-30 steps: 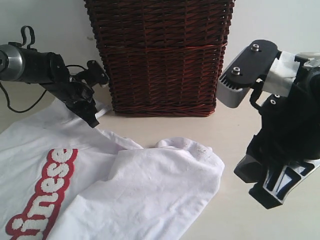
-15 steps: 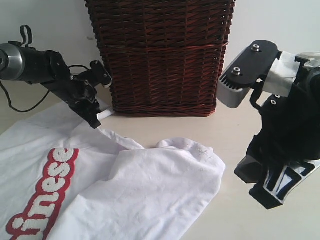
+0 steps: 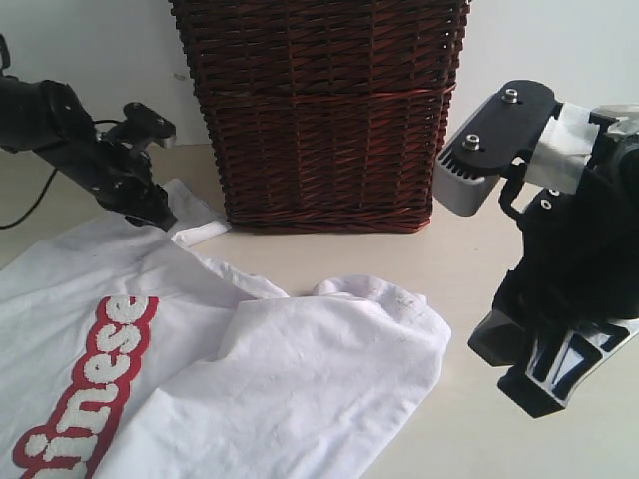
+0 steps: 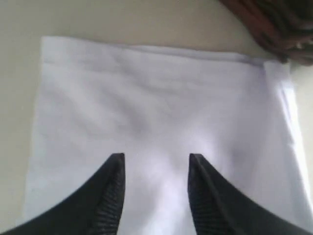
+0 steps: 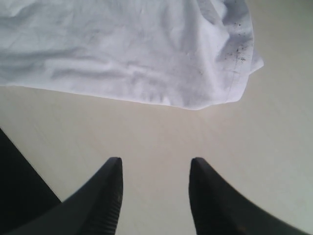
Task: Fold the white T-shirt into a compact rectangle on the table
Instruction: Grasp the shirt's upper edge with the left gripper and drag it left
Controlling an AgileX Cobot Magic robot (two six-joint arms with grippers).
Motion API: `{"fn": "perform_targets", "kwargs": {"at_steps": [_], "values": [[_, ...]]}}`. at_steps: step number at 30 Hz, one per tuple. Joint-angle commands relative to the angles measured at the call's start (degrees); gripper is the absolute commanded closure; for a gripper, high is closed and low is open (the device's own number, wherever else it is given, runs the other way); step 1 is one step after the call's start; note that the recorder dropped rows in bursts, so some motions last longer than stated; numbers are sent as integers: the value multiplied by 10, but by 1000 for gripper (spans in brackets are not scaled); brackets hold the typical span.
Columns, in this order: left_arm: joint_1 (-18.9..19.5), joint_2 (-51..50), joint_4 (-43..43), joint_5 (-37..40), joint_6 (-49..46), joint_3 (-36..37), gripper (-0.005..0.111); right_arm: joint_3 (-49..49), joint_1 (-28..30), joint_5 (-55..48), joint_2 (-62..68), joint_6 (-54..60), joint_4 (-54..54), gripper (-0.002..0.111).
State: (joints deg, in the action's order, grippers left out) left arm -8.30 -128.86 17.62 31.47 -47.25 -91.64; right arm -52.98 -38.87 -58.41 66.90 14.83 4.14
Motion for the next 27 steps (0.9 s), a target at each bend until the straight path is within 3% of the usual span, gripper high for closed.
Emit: {"fn": "perform_targets", "kwargs": {"at_steps": [1,6,8,12,19,23,27], "values": [[33,32,53,22,30,2,65,-1,3,1,-3,0,1,65],[39,19,45,132,11,3,68,-1,3,0,-3,0,1,65],[36,4,8,135,51,6,77,-1,3,0,-3,0,1,65],[37,-17,-21,109,110,10,106,-1,3,0,-3,0,1,65],[41,-39,-176,32,259,9,107,-1,3,1,-3,0,1,65],[58,-40,-183,-32,310,6,107,-1,3,1,-3,0,0,65],[84,-49,-183,-26,341,-20,107,-1,3,1,-3,0,0,65]]}}
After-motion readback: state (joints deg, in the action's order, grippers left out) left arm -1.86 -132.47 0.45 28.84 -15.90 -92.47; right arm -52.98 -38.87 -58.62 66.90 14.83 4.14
